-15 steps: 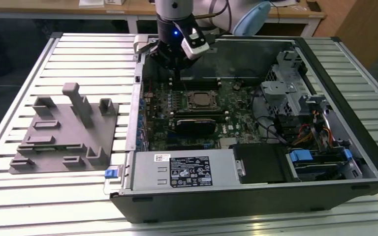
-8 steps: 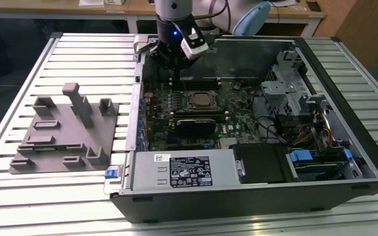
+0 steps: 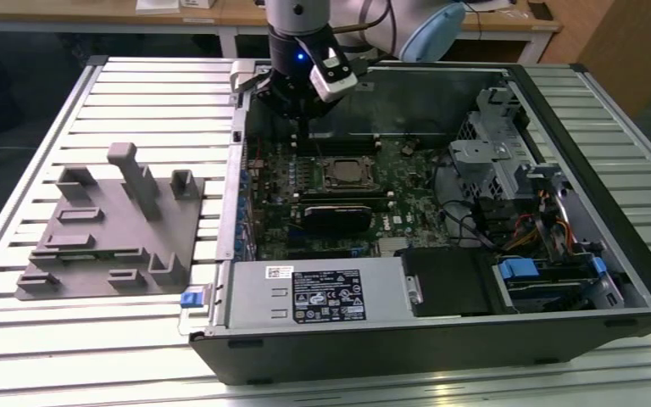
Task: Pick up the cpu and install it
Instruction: 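Install the first cpu locking lever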
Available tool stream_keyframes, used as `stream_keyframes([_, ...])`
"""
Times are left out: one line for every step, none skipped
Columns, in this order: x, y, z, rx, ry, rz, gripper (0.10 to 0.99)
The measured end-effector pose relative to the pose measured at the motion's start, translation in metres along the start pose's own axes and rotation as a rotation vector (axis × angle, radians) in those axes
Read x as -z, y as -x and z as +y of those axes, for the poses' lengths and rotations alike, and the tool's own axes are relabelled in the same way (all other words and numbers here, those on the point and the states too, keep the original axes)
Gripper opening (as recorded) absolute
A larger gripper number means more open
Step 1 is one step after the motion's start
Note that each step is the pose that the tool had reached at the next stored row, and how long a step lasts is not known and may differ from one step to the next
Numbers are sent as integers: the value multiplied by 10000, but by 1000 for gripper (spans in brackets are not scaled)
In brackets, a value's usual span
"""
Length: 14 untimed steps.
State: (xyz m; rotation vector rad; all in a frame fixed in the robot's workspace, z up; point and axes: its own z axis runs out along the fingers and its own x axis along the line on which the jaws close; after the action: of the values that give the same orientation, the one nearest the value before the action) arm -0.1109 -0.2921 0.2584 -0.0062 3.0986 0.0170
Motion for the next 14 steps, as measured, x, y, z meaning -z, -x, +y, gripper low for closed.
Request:
stream_keyframes([-1,4,2,0,-1,1,106])
stream_keyframes([-2,9,4,0,-2,2,106])
stream_keyframes([-3,16,7,0,-1,1,106])
stream_keyframes([-4,24,10,-1,-1,1,106])
stream_keyframes([-4,33,12,0,-1,1,106])
stream_keyframes([-5,43,14,-1,-1,1,106])
stream_keyframes([-6,53,15,-1,-1,1,106])
stream_keyframes([-6,63,15,-1,-1,1,106])
stream_keyframes([-7,73,16,-1,-1,1,106])
stream_keyframes([-7,84,16,-1,-1,1,106])
stream_keyframes([-8,96,16,0,-1,1,106])
stream_keyframes([-8,107,16,-1,-1,1,106])
stream_keyframes([-9,118,16,-1,-1,1,106])
stream_keyframes([-9,131,15,0,-2,1,106])
